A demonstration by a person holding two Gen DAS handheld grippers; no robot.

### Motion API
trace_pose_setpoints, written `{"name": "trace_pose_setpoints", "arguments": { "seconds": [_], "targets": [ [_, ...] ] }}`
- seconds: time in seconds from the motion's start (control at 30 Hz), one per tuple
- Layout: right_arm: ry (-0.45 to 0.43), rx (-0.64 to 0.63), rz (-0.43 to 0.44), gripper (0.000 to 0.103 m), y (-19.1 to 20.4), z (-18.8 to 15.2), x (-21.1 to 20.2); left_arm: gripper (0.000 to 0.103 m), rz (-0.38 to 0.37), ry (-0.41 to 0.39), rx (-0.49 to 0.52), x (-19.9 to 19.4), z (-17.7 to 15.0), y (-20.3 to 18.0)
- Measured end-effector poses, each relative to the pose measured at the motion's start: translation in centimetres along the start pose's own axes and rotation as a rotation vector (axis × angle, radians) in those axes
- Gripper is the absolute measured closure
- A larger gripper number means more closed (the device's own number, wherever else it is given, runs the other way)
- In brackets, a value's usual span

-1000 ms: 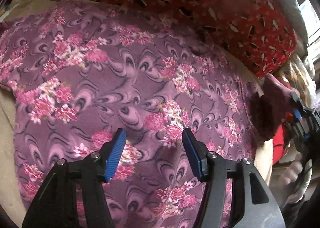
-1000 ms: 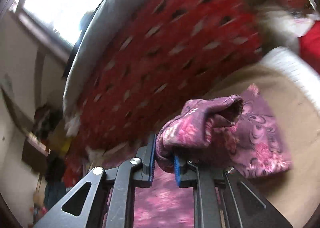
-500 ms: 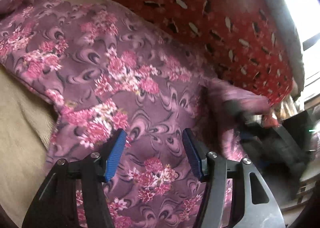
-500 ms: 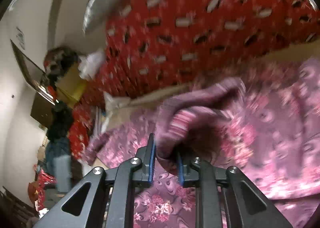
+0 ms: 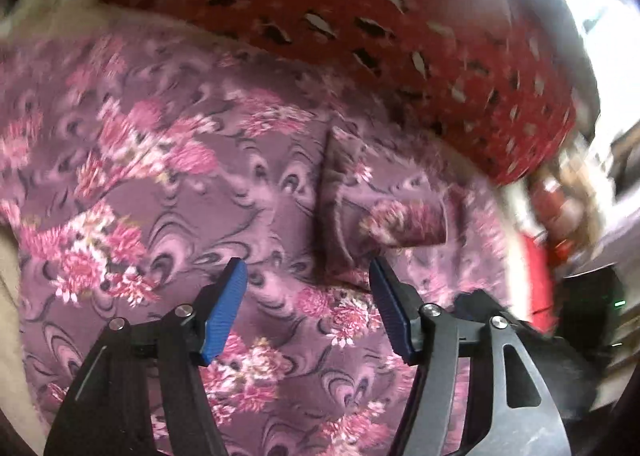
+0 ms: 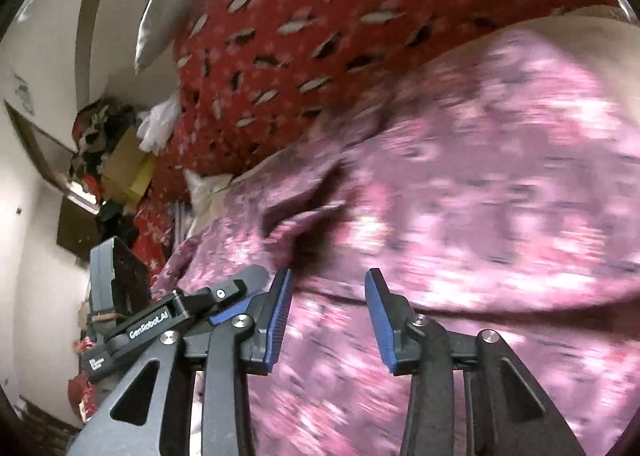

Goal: Fold small clothes

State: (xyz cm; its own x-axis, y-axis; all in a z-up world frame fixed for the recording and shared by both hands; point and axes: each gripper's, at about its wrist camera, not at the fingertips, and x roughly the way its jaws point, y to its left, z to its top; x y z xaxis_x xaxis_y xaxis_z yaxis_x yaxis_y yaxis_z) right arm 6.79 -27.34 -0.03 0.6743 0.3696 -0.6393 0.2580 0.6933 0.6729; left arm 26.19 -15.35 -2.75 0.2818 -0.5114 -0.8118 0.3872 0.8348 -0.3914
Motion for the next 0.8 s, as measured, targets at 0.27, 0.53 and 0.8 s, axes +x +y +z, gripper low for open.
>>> {"name": "trace_pose_setpoints", "arguments": {
  "seconds": [0.27,0.53,0.8],
  "targets": [
    [-0.061,0.136,0.02,0.062,-5.0,-0.9,-4.3,0.051,0.283,-0.017,0.133,3.5,1.8,-5.7],
    [-0.227,0.191,-0.017,0.06,-8.0,0.5,-9.3,0.095,0.199,-0.07,-0.106,-1.1,4.9,0.7],
    [-0.2,0.279,-0.158,0.059,-11.6,2.7,-6.5,0.095,0.126,0.054,-0.191,-0.3,3.4,5.5]
  ]
}}
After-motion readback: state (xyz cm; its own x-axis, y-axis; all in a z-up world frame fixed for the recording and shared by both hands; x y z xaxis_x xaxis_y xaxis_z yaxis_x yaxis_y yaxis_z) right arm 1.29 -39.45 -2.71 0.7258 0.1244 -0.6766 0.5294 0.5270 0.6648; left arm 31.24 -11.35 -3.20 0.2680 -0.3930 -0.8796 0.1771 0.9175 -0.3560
